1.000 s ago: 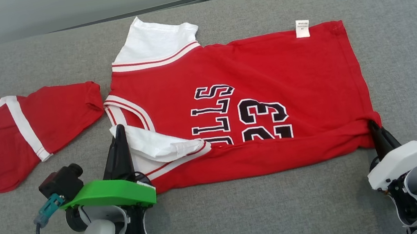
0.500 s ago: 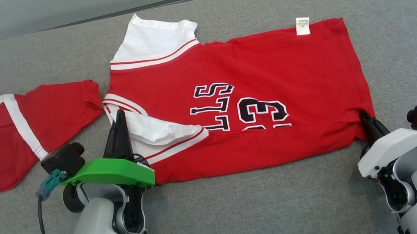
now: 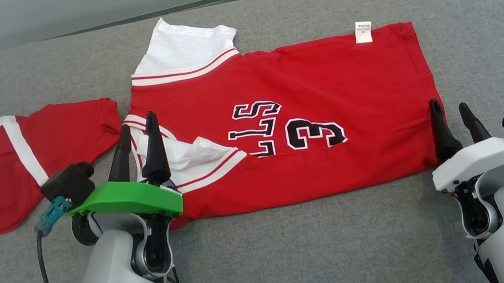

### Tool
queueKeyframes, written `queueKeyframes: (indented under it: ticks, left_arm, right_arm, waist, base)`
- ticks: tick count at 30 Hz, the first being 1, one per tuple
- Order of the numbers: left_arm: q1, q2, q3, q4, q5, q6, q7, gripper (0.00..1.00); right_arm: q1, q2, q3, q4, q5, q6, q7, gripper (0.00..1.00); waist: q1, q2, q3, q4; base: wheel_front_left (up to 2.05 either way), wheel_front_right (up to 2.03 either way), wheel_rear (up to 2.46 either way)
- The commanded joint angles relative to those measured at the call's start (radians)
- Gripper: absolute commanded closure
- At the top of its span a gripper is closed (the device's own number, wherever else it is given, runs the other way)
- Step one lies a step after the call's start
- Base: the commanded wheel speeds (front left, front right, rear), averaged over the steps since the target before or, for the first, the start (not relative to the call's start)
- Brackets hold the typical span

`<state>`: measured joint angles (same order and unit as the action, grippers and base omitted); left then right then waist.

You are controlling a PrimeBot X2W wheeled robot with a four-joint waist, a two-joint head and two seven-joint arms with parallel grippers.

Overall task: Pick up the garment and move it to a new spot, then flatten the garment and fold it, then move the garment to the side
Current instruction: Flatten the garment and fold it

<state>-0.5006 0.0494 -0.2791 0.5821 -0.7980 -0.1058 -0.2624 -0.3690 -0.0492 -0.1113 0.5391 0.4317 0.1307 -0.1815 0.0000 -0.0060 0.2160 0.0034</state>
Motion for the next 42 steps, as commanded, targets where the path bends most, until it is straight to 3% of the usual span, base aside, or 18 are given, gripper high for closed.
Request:
queueKeyframes:
  ticks: [1, 14, 23, 32, 42]
  left_arm:
    - [0.029, 0.003, 0.005, -0.017, 0.001, -0.003, -0.003, 0.0]
    - [0.242, 0.003, 0.085, -0.243, 0.094, -0.002, -0.003, 0.0]
    - [0.375, 0.008, 0.094, -0.277, 0.06, 0.026, 0.046, 0.0]
    - [0.442, 0.01, 0.115, -0.229, -0.026, 0.07, 0.152, 0.0]
    - [0.365, 0.008, 0.121, -0.104, -0.05, 0.067, 0.149, 0.0]
  right_arm:
    - [0.009, -0.003, -0.005, -0.01, 0.008, 0.0, -0.015, 0.0]
    - [0.132, -0.003, -0.036, -0.193, -0.023, 0.0, -0.061, 0.0]
    - [0.22, -0.003, -0.05, -0.292, -0.022, 0.0, -0.037, 0.0]
    - [0.261, -0.003, -0.032, -0.323, -0.001, 0.0, -0.014, 0.0]
    - [0.251, -0.003, -0.025, -0.348, -0.003, 0.0, -0.006, 0.0]
  waist:
    - [0.0, 0.006, -0.002, 0.003]
    - [0.0, 0.006, -0.026, 0.01]
    - [0.0, 0.006, -0.048, 0.014]
    - [0.0, 0.006, -0.056, 0.003]
    - [0.0, 0.006, -0.036, -0.036]
  base:
    - [0.0, 0.0, 0.0]
    - [0.0, 0.0, 0.0]
    - [0.0, 0.0, 0.0]
    - [0.0, 0.0, 0.0]
    - [0.0, 0.0, 0.0]
